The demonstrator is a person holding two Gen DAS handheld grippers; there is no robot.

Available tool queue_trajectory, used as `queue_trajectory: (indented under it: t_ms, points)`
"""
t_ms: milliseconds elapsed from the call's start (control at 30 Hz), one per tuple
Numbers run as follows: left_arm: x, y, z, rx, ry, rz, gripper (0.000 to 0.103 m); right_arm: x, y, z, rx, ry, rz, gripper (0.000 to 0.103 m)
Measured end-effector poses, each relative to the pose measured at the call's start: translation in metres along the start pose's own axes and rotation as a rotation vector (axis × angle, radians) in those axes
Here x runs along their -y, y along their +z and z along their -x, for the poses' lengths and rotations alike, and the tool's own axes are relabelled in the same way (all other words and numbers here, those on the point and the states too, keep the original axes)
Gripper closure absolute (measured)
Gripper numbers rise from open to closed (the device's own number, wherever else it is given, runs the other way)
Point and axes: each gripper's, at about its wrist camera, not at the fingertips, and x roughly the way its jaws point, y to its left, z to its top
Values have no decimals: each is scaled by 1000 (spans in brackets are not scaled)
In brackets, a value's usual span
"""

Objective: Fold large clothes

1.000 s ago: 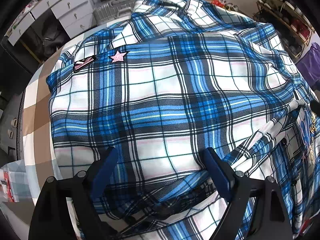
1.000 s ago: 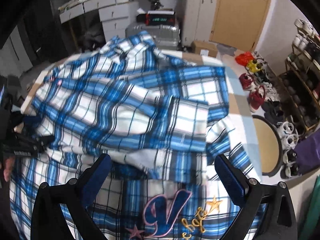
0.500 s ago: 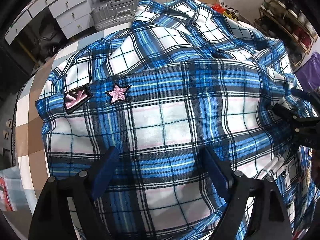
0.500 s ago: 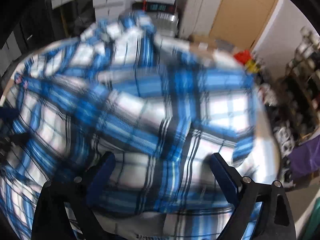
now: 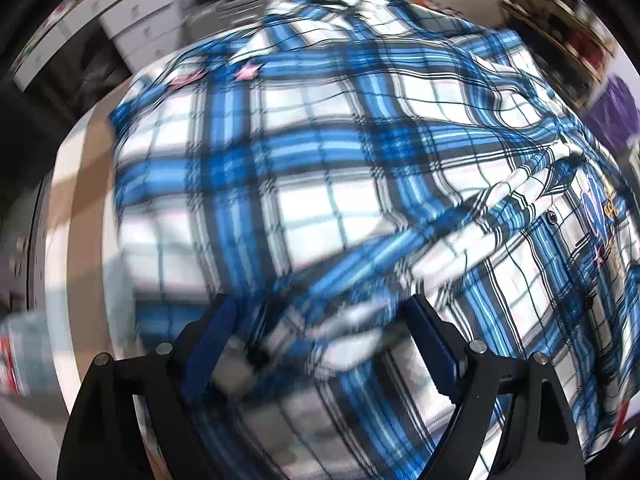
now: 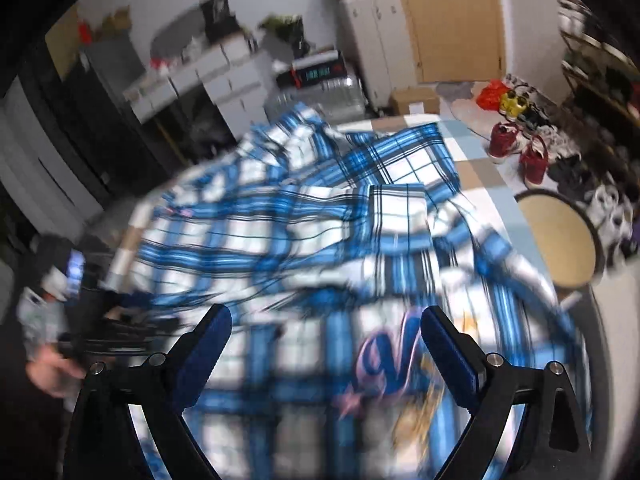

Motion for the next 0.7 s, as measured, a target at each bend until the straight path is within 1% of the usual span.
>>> queue_trajectory:
  t_ms: [33,67,133,200,267,300,333,367,400,433,467,500,533,567,633,700]
  points:
    - [1,-3,4,8,3,-4,20,-1,-10,13,19,5,-7,6]
    - [4,-10,15,39,6,-16,20,-3,-21,27,41,13,-20,5]
    - [10,-24,33,58,12,-19,20,-5,-36,45,68,27,-60,2]
    - [17,-37,47,48,-32,-5,20,-9,-52,60,102,66,-108,1]
    - [27,-51,61,61,-59,3,20,-17,-66,72,130,96,-133,1]
    - [32,-62,68,71,-62,-6,20,-21,-67,75,139,102,-137,1]
    - [32,-61,72,79,-61,-9,20,-25,-71,79,159,115,-144,1]
    - [35,-70,78,90,-61,-7,20,-32,-75,83,180,131,-147,1]
    - [30,-65,77,86,-65,-4,20,-36,-79,86,190,139,-146,1]
    - [29,-71,80,83,-65,10,19,-41,-82,89,205,147,-144,1]
    - [24,-64,81,80,-67,21,19,-46,-84,90,225,153,-137,0]
    - [24,-73,84,78,-71,33,19,-46,-86,90,239,152,-131,0]
    - [23,-69,83,79,-70,38,19,-49,-91,90,260,144,-119,0]
    - [25,-74,85,82,-64,39,19,-50,-96,86,280,127,-105,0]
    - [33,-83,93,114,-41,40,19,-48,-103,77,261,103,-82,0]
    - [36,-92,92,130,-10,52,19,-43,-106,62,186,69,-83,0]
